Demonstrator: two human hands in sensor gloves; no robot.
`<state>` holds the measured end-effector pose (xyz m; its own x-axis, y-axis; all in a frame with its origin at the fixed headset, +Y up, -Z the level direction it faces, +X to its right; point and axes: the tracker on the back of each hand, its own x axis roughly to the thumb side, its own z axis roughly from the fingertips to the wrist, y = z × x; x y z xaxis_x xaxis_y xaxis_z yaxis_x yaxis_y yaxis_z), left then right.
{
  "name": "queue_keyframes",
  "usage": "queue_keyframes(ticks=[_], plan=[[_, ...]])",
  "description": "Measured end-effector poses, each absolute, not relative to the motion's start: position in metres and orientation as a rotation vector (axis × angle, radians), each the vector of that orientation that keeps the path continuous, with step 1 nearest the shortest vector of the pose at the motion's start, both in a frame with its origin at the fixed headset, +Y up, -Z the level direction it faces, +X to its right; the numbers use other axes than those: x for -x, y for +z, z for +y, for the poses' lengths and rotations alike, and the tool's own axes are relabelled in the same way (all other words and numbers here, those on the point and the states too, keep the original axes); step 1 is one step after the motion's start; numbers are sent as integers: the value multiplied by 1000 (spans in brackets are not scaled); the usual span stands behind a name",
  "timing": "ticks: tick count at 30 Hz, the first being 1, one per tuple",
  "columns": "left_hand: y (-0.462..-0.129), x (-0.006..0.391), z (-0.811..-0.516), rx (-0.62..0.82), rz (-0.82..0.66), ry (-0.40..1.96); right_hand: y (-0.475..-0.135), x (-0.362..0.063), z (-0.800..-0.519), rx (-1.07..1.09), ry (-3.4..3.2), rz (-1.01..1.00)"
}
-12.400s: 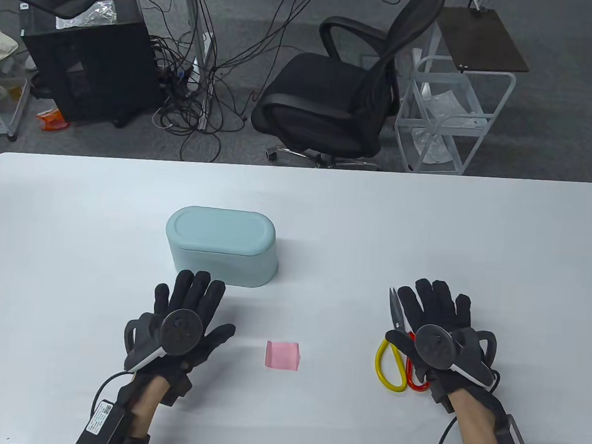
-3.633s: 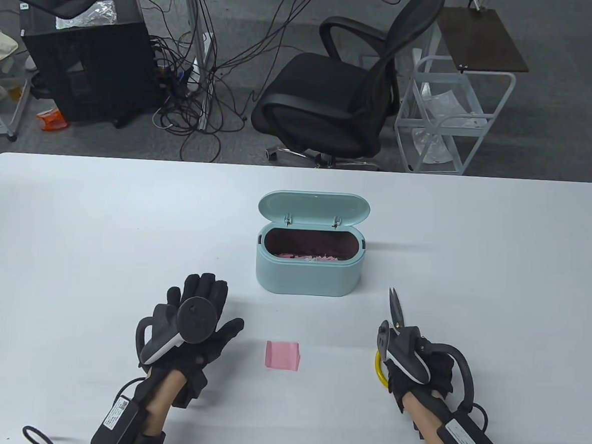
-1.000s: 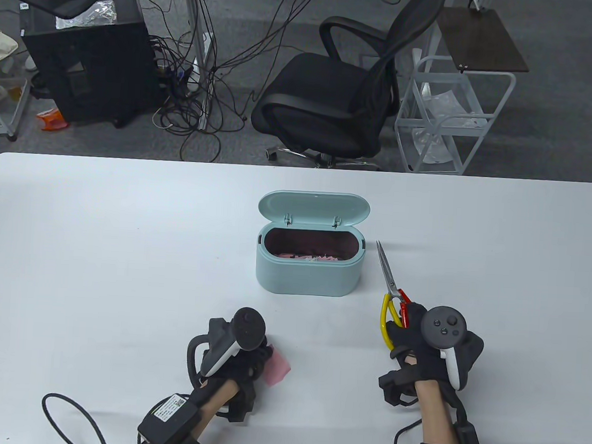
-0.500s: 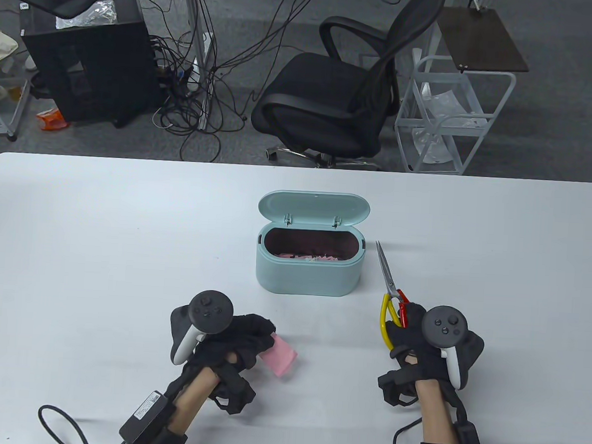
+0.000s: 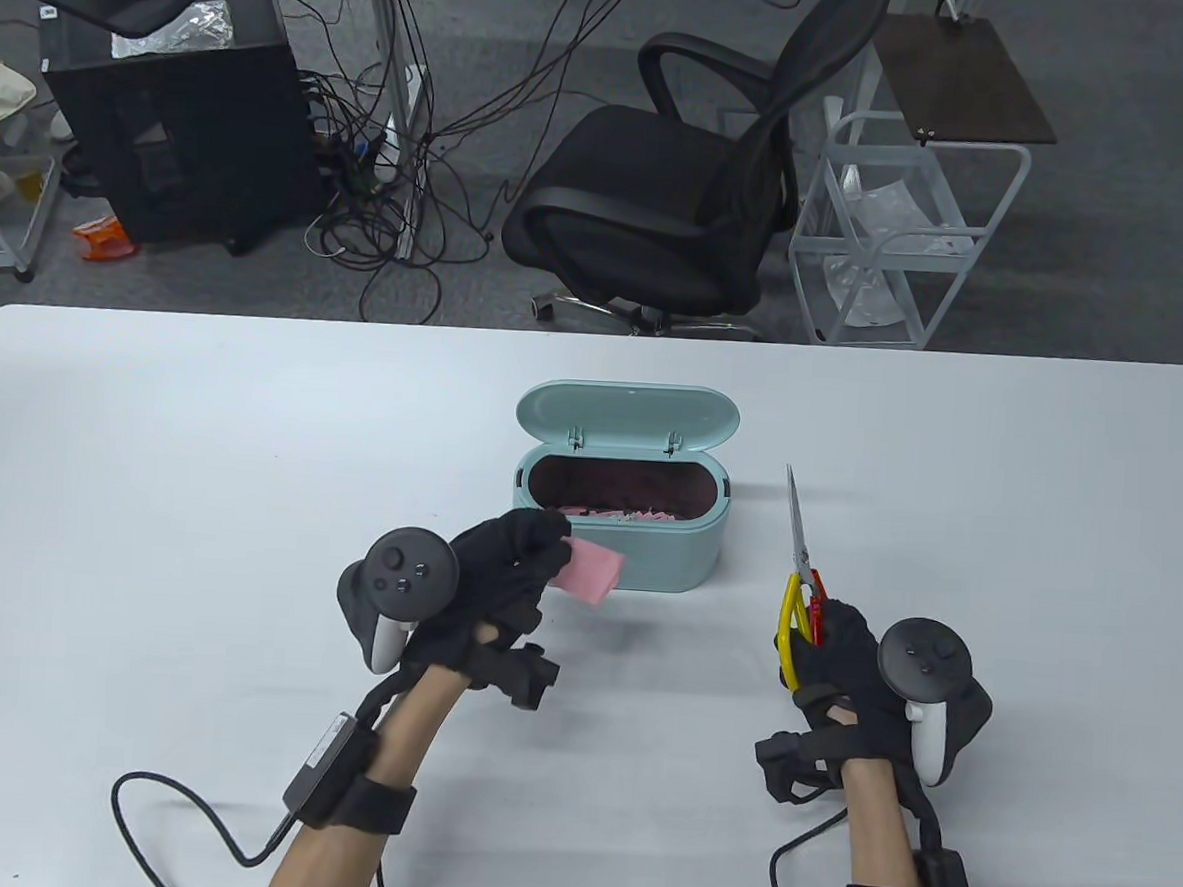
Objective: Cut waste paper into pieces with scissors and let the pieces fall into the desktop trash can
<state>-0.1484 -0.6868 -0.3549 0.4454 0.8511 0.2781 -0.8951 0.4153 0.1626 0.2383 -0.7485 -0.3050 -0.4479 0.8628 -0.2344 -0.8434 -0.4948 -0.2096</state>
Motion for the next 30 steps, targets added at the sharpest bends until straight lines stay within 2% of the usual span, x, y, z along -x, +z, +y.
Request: queue_keyframes(ticks=[2,4,8,15,23,25,30], plan=[[-367,144,-694,-298,-62,1304,-305,-238,-749,364,1988,-76],[-376,139,-702,-292,7,1357,-304,-236,-750,336,1961,-67],[-388,131,-714,-297,104,1211,-305,-227,-746,223,1983,-86],[-402,134,-730,-196,173,1278,-312,-202,-751,198,1854,-54],[-406,142,-734,-166,246,1366,-325,-160,-735,125,1723,-54],[-406,144,-737,-171,245,1389,-331,-148,-733,33,1650,-44],[-406,146,-737,-155,266,1410,-343,-110,-734,-58,1621,220]])
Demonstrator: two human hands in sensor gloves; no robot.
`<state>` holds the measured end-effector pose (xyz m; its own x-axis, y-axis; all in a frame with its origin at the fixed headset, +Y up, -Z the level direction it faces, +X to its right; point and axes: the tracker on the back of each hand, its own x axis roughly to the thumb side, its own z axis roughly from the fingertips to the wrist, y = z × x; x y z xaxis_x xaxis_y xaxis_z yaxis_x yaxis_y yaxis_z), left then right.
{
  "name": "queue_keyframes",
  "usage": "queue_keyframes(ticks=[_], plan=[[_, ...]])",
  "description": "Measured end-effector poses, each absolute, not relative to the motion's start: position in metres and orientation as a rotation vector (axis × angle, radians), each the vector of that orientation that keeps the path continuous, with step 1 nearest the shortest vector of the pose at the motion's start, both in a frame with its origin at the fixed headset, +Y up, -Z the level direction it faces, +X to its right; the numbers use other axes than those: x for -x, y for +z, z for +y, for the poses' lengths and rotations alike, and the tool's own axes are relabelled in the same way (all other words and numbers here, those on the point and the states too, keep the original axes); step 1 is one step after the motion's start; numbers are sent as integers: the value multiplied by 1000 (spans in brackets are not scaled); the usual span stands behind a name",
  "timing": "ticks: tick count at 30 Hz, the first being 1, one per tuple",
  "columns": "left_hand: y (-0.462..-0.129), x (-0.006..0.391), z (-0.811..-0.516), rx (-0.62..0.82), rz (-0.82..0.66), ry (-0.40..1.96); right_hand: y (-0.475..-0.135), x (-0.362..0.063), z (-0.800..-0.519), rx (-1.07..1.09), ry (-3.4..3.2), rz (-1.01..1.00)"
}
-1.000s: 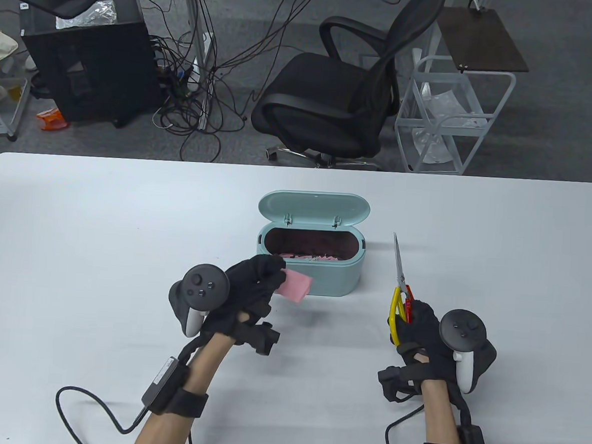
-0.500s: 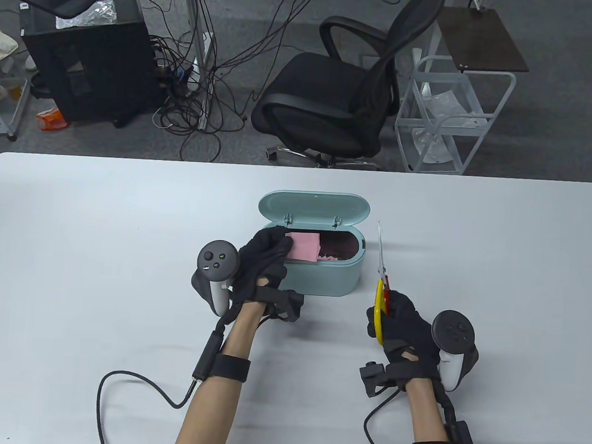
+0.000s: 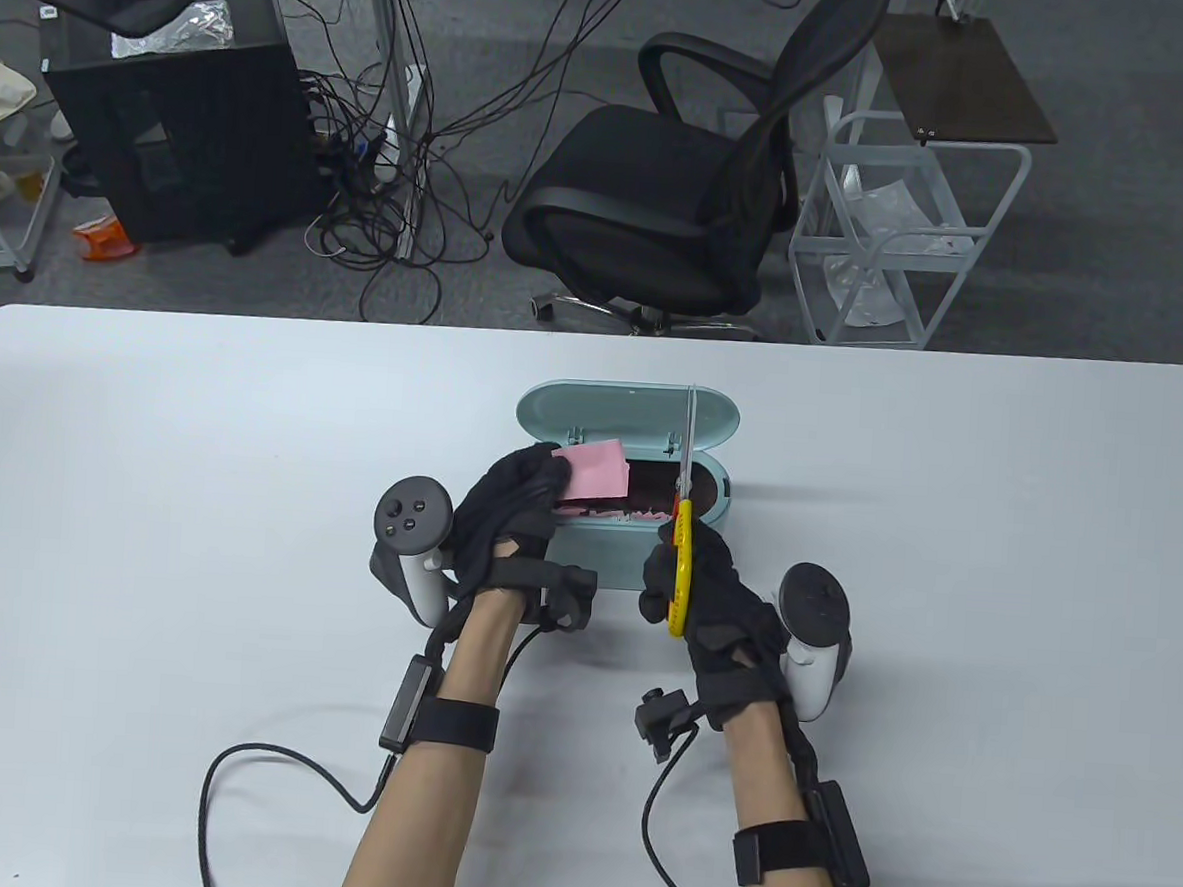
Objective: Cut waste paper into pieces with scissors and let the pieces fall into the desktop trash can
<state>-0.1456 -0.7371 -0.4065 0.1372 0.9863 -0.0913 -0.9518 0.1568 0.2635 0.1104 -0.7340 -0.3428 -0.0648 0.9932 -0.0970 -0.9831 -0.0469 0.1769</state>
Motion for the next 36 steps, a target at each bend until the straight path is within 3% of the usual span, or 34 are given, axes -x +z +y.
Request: queue_keyframes(ticks=[4,11,36], plan=[[-406,146,-736,-131,283,1433,-337,-100,-750,-53,1712,308],[-407,146,-737,-143,297,1452,-325,-109,-771,23,1868,282],[-408,144,-730,-143,269,1351,-341,-89,-772,-19,1798,304]])
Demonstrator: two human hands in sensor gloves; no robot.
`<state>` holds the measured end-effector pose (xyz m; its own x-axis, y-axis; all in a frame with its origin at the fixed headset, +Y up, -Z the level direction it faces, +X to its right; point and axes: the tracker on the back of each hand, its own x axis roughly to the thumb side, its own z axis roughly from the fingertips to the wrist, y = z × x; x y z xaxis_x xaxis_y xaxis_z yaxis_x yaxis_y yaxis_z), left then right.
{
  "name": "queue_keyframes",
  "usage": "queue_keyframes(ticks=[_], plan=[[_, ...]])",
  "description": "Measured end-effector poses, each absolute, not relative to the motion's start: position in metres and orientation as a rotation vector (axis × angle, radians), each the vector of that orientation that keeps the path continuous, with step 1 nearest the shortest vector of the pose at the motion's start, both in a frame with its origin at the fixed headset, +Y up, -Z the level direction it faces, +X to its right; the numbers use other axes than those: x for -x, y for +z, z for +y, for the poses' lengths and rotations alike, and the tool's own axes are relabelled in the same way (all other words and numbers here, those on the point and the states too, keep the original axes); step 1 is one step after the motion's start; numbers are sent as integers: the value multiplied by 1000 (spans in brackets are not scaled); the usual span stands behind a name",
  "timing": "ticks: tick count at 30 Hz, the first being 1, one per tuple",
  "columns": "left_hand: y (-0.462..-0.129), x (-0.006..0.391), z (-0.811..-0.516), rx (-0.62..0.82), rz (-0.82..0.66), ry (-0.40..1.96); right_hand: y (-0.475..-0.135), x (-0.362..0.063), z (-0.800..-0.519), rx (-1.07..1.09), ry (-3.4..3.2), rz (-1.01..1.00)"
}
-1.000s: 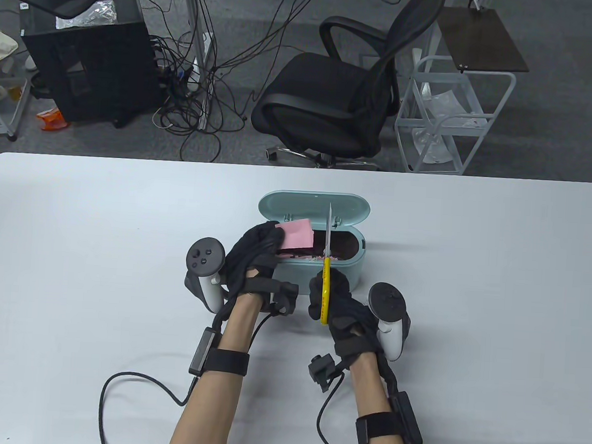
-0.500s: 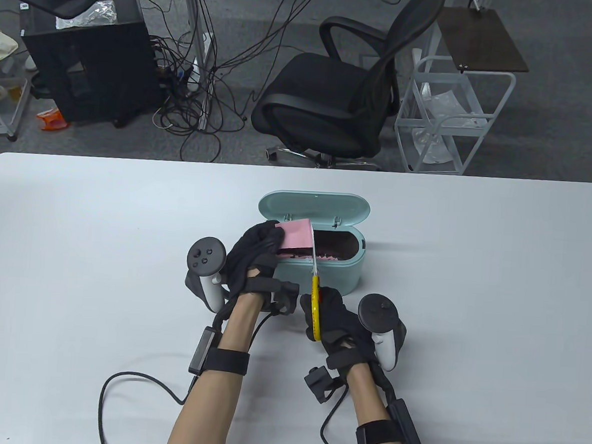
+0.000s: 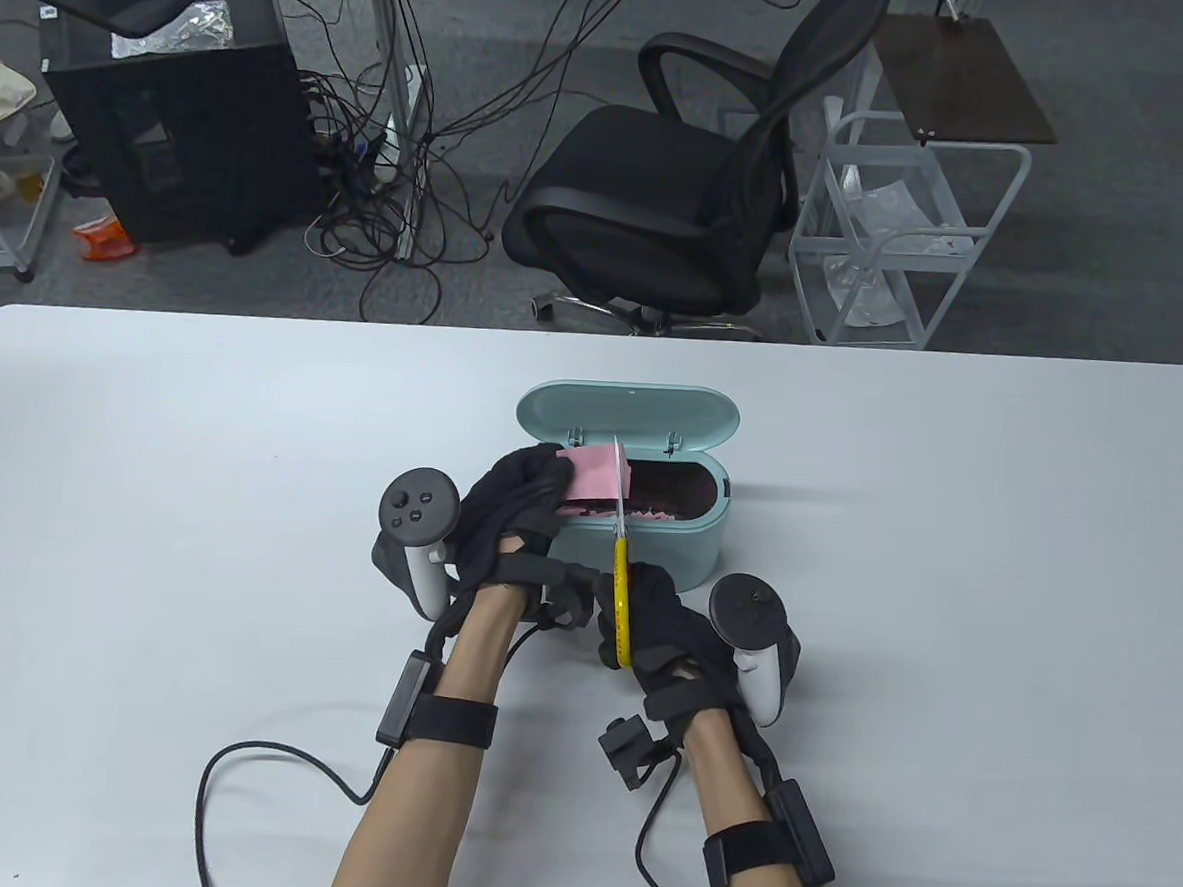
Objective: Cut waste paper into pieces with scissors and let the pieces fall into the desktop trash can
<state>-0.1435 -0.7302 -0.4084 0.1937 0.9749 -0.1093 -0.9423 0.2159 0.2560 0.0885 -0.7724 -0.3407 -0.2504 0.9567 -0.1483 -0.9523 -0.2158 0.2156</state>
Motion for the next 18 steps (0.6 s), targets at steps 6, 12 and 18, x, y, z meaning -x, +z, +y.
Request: queue_keyframes(ticks=[6,12,18], plan=[[-409,144,-729,-136,257,1350,-340,-91,-772,-8,1791,287],[-409,143,-728,-130,237,1334,-341,-91,-769,37,1818,201],[-410,145,-727,-112,209,1348,-341,-99,-769,26,1813,178]])
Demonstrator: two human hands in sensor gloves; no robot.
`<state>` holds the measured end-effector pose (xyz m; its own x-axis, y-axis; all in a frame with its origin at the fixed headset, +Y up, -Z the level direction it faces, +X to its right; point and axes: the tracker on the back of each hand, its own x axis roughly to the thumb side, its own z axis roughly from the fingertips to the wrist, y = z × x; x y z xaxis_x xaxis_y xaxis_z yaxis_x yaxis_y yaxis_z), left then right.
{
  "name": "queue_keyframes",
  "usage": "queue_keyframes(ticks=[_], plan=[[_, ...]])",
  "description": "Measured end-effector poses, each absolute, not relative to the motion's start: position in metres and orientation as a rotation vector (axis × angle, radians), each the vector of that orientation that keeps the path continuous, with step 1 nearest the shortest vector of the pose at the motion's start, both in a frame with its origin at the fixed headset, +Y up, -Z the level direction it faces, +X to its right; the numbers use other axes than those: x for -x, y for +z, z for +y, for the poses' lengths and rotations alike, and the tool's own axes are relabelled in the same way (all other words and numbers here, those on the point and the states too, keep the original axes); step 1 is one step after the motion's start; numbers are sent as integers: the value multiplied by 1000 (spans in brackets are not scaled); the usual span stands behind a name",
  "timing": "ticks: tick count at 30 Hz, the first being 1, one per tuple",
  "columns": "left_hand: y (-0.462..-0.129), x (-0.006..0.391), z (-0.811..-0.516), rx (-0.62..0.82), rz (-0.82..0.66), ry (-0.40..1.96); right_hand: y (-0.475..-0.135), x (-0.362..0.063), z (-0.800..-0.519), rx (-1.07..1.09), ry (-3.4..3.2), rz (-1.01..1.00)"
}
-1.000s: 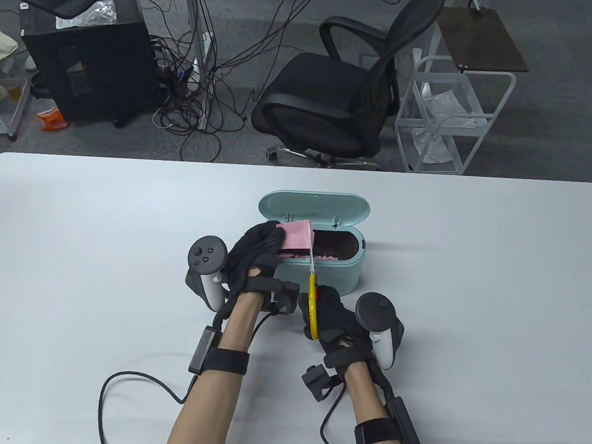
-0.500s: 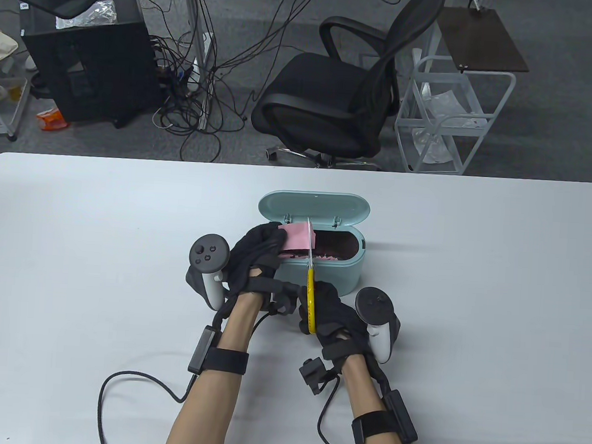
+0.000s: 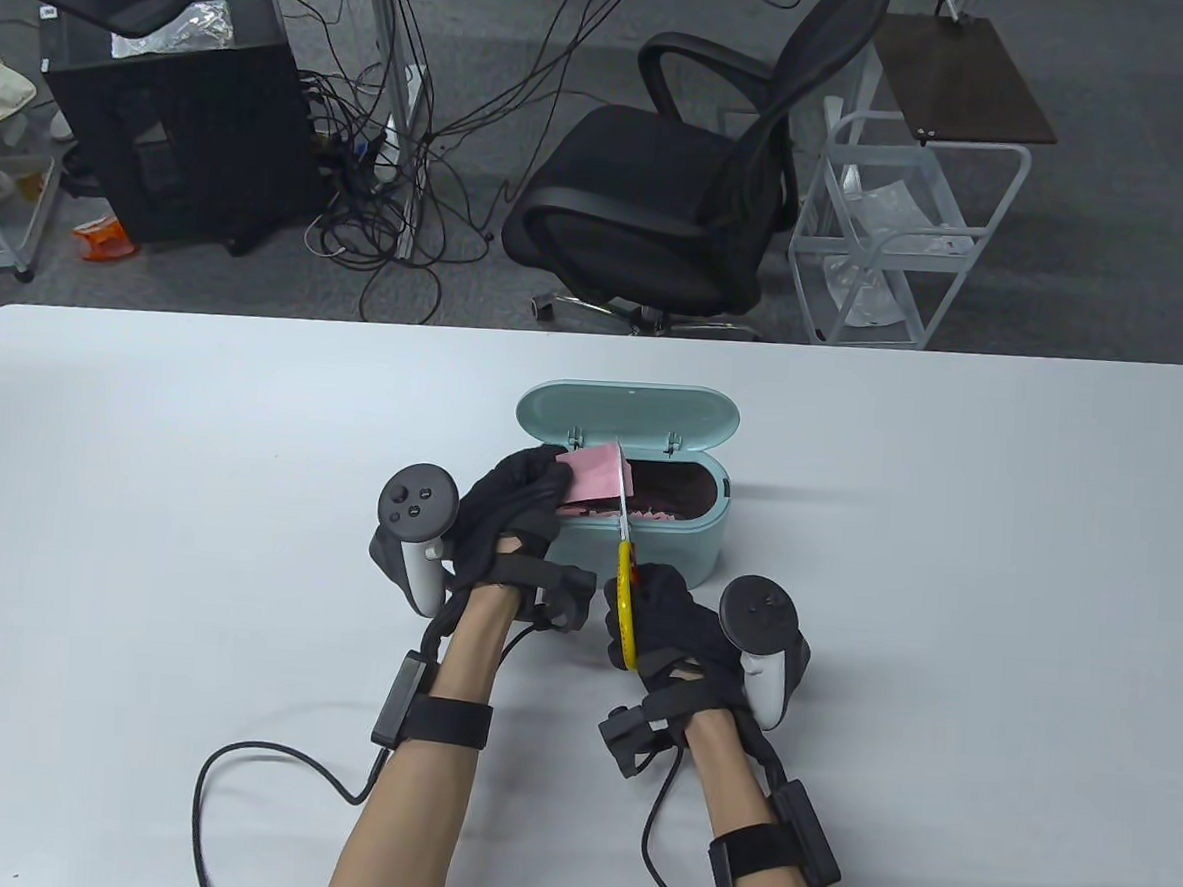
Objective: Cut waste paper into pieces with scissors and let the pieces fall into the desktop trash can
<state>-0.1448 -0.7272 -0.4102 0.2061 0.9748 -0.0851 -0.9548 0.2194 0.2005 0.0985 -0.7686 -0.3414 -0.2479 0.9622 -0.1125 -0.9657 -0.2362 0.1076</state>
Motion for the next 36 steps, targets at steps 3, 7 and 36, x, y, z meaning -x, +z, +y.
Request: queue_keyframes(ticks=[3,7,36], plan=[[-411,145,-726,-102,193,1343,-341,-99,-769,1,1804,228],[-412,146,-725,-97,178,1327,-343,-98,-766,-23,1839,274],[-413,148,-728,-94,187,1361,-340,-100,-770,12,1789,240]])
